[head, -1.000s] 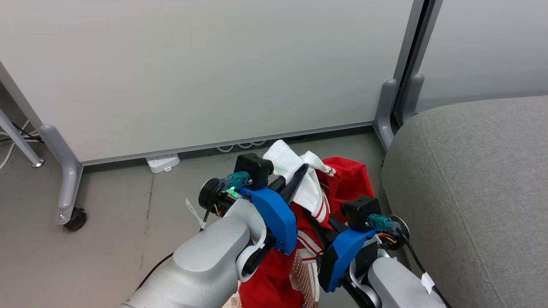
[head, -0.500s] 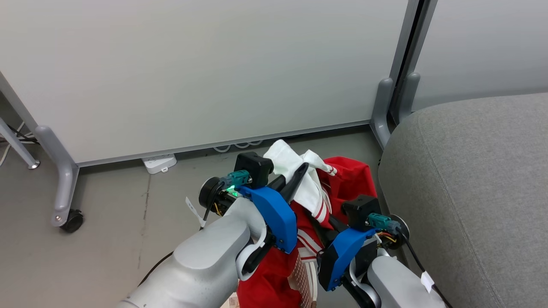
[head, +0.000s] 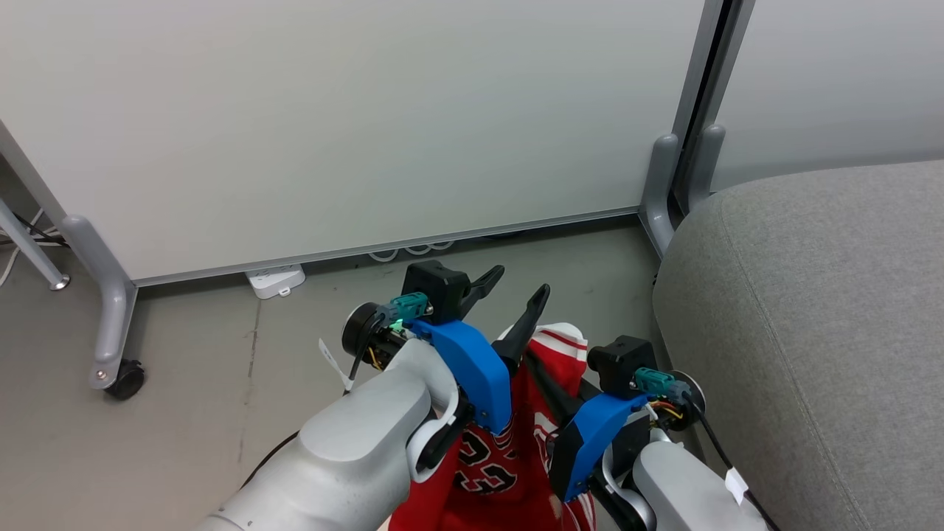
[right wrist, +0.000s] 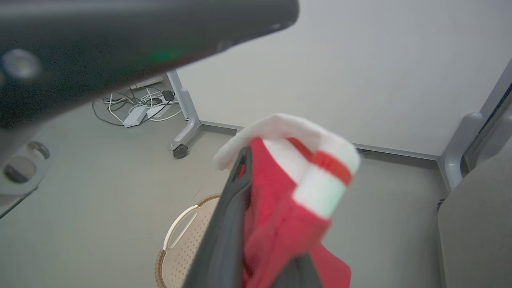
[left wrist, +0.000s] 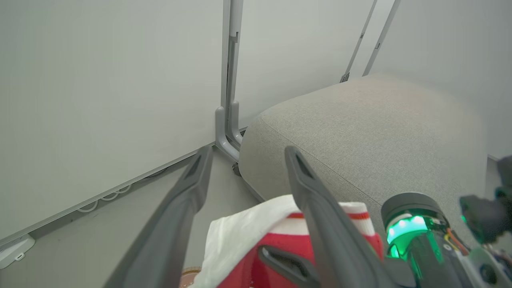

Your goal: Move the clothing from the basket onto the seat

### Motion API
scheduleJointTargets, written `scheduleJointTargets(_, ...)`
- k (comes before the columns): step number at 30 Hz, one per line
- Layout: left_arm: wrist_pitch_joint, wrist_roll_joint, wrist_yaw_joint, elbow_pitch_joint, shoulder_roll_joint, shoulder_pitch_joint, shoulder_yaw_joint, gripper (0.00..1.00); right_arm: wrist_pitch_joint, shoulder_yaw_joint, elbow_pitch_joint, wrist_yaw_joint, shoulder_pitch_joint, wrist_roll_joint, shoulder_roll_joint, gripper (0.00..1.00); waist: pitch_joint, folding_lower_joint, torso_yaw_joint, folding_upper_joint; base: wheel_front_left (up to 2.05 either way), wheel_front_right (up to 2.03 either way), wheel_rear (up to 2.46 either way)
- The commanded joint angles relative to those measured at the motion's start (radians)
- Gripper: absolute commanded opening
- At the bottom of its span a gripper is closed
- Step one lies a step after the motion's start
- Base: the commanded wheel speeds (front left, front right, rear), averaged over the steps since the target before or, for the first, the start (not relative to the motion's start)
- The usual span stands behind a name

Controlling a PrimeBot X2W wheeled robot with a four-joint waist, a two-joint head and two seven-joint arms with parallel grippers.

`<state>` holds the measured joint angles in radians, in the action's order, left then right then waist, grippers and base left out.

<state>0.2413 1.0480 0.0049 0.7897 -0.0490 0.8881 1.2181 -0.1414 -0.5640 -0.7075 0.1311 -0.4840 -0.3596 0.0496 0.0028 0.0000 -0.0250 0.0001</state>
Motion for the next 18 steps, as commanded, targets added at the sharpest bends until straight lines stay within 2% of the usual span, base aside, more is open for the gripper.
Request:
scheduleJointTargets(1, 0.009, 0.002, -0.001, 0.003, -0.003, 0.007, 0.002, 1.0, -0.006, -0.001, -0.003, -0.001, -0.011, -0.005, 0.001, 0.0, 0.0, 0.0, 0.001, -0.0001, 0.0, 0.0, 0.0)
scheduleJointTargets(5, 0.019, -0.015, -0.004, 0.013, -0.004, -0.019, -0.017, 1.0, -0.01, 0.004, -0.004, -0.001, -0.013, -0.005, 0.001, 0.0, 0.002, 0.0, 0.002, -0.0001, 0.0, 0.0, 0.0)
scheduleJointTargets(9, 0.026, -0.055, -0.003, -0.019, -0.031, -0.05, -0.07, 1.0, -0.015, 0.017, -0.004, -0.001, -0.017, 0.003, 0.002, 0.0, 0.009, 0.0, 0.005, -0.0001, 0.0, 0.0, 0.0)
scheduleJointTargets(18, 0.025, -0.299, 0.007, -0.254, -0.141, -0.249, -0.283, 1.0, -0.027, 0.057, -0.003, -0.001, -0.024, 0.021, 0.002, 0.0, 0.031, 0.0, 0.015, -0.0001, 0.0, 0.0, 0.0)
